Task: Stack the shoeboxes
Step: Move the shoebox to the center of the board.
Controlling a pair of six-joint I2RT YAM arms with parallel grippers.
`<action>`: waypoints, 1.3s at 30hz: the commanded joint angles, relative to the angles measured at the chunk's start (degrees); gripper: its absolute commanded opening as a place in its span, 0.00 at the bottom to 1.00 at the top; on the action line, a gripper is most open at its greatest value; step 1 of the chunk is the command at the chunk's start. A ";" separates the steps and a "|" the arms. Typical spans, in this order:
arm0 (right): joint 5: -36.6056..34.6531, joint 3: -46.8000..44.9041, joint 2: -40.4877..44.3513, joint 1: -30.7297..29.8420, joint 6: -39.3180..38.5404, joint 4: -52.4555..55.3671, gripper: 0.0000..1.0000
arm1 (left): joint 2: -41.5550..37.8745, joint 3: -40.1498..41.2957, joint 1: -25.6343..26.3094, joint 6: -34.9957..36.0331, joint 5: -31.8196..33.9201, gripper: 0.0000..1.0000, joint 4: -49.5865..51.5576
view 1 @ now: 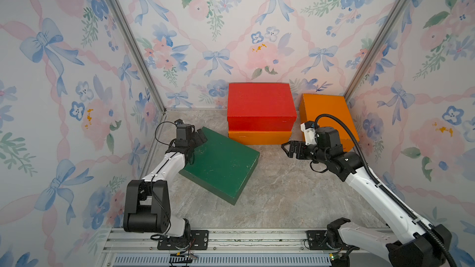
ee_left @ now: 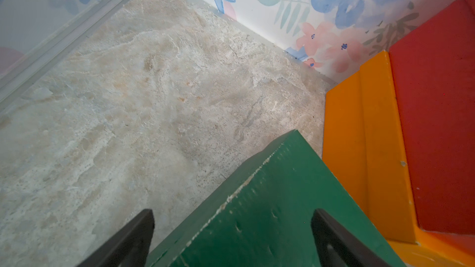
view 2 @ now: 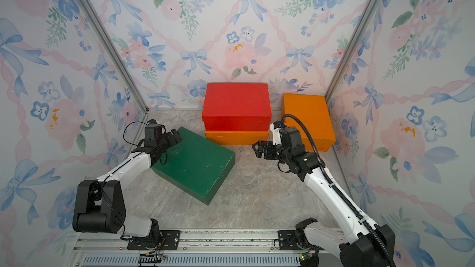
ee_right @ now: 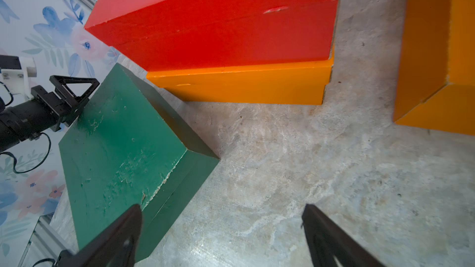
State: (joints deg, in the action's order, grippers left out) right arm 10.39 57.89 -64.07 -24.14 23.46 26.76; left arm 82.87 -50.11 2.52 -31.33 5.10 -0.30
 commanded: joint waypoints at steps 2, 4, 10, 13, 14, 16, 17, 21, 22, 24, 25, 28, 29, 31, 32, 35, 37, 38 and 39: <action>3.07 -2.03 -1.05 -4.95 -0.94 -0.14 0.97 | -2.12 3.39 2.10 -2.80 -0.49 0.98 4.55; 3.52 -2.82 -2.36 -8.03 -0.77 -0.63 0.97 | -3.27 4.33 2.97 -3.00 -0.38 0.98 4.54; 10.80 -5.72 -6.68 -12.57 2.78 -6.04 0.97 | -6.02 7.36 6.89 -4.00 -0.02 0.98 4.41; 12.33 -5.79 -8.58 -13.01 4.14 -6.81 0.97 | -6.95 8.24 8.96 -4.72 0.08 0.98 4.34; 12.86 -6.06 -9.03 -13.14 4.53 -7.31 0.97 | -7.20 8.36 9.75 -4.71 0.20 0.98 4.22; 13.01 -6.15 -9.76 -13.60 5.15 -7.40 0.97 | -7.63 8.44 10.95 -4.62 0.43 0.98 4.24; 12.82 -6.06 -10.15 -13.80 5.23 -6.90 0.97 | -7.84 8.53 11.19 -4.69 0.36 0.98 4.24; 11.69 -6.18 -11.90 -13.92 6.31 -6.02 0.97 | -8.68 8.71 12.20 -5.05 0.04 0.98 4.13; 11.43 -6.20 -12.24 -13.92 6.53 -5.96 0.97 | -8.66 8.72 12.54 -5.05 -0.01 0.98 4.13; 10.73 -6.03 -13.09 -13.92 6.89 -5.44 0.97 | -8.52 8.80 13.15 -4.90 -0.31 0.98 4.15; 10.42 -5.86 -13.47 -13.92 7.01 -5.05 0.97 | -8.55 8.82 13.43 -4.97 -0.36 0.98 4.16; 9.74 -5.52 -14.38 -13.87 7.46 -5.26 0.97 | -8.51 9.45 14.32 -5.15 -0.68 0.98 3.75; 9.66 -5.35 -14.65 -13.87 7.53 -5.52 0.97 | -8.43 9.66 14.63 -5.24 -0.94 0.98 3.55; 9.31 -4.69 -15.26 -13.77 7.53 -5.54 0.97 | -8.43 10.09 15.51 -5.41 -1.22 0.98 3.22; 8.98 -4.18 -15.61 -13.58 7.48 -5.38 0.97 | -8.38 10.29 15.96 -5.51 -1.61 0.98 2.86; 7.73 -2.78 -16.58 -12.02 7.38 -5.05 0.97 | -7.84 10.56 16.92 -5.87 -3.35 0.98 1.93; 8.13 -1.77 -17.37 -10.35 7.19 -4.57 0.97 | -7.81 10.56 17.69 -6.01 -3.63 0.98 1.80; 8.13 -1.21 -17.77 -9.49 6.99 -4.22 0.97 | -7.91 10.56 18.22 -6.25 -3.61 0.98 1.64; 8.23 -0.85 -18.04 -8.69 6.66 -4.07 0.97 | -8.09 10.56 18.70 -6.28 -3.78 0.98 1.54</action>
State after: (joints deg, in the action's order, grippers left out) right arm 18.11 54.13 -81.06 -34.57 30.50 23.27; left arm 74.02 -41.56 19.00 -34.81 7.55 -1.98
